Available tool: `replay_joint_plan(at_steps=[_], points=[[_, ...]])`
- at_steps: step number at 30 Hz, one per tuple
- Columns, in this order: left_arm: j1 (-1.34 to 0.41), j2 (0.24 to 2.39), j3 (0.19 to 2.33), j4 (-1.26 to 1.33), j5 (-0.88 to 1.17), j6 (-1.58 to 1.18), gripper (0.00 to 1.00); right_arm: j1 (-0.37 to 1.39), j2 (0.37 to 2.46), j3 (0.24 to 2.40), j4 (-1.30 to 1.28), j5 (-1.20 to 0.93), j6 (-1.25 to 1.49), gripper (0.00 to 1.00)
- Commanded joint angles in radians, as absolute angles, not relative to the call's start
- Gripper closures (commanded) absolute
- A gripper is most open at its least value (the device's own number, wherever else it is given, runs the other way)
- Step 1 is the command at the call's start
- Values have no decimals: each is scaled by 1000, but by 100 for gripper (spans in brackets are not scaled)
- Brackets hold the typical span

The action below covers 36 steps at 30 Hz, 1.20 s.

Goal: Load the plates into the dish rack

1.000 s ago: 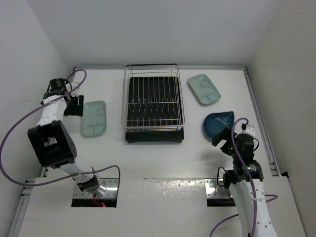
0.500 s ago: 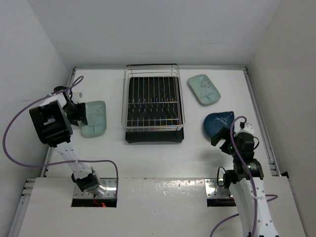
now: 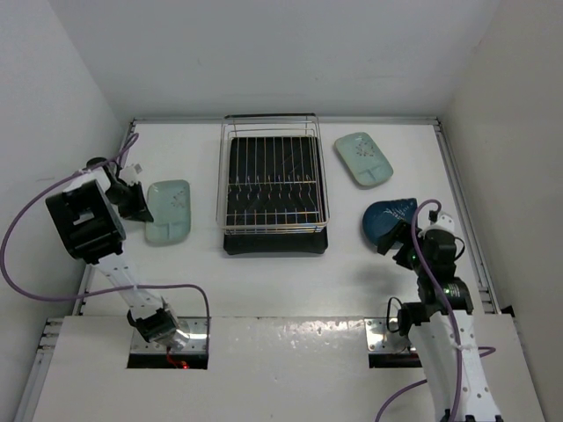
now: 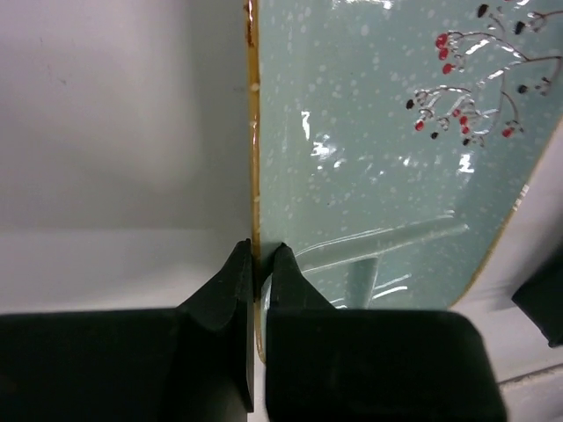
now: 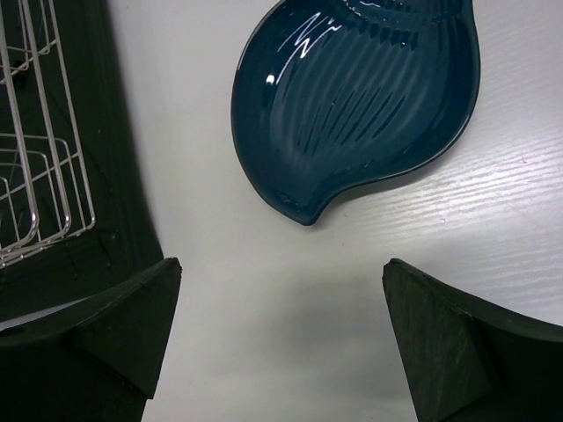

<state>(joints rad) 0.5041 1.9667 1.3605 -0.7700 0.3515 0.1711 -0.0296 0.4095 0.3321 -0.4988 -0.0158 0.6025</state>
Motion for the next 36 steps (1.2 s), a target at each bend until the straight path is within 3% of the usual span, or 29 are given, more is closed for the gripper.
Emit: replay_joint_plan(at_steps=[1,10,16,19,20,23,28,33,36], points=[[515,1879,1368,-828,279,213,100,-29,422,388,-459,-47,604,6],[328,1447,1465,-848,153,190,100,-26,560,570,-494,-101,630,27],[157,1385,1499,-848,74,190,100,124,722,788,-419,-137,704,37],[57,1362,1535,-857,32,190,100,253,879,947,-388,-115,752,37],[31,1362,1548,-857,23,190,100,373,958,1019,-374,-80,762,37],[-67,1333,1598,-857,12,199,100,547,1188,1189,-335,-51,778,31],[-224,1301,1628,-857,-31,218,100,650,1382,1386,-183,-55,929,26],[-345,1292,1605,-857,-81,227,100,728,1587,1598,-230,29,1024,23],[-416,1292,1595,-845,-132,238,100,735,1649,1602,-206,41,1093,23]])
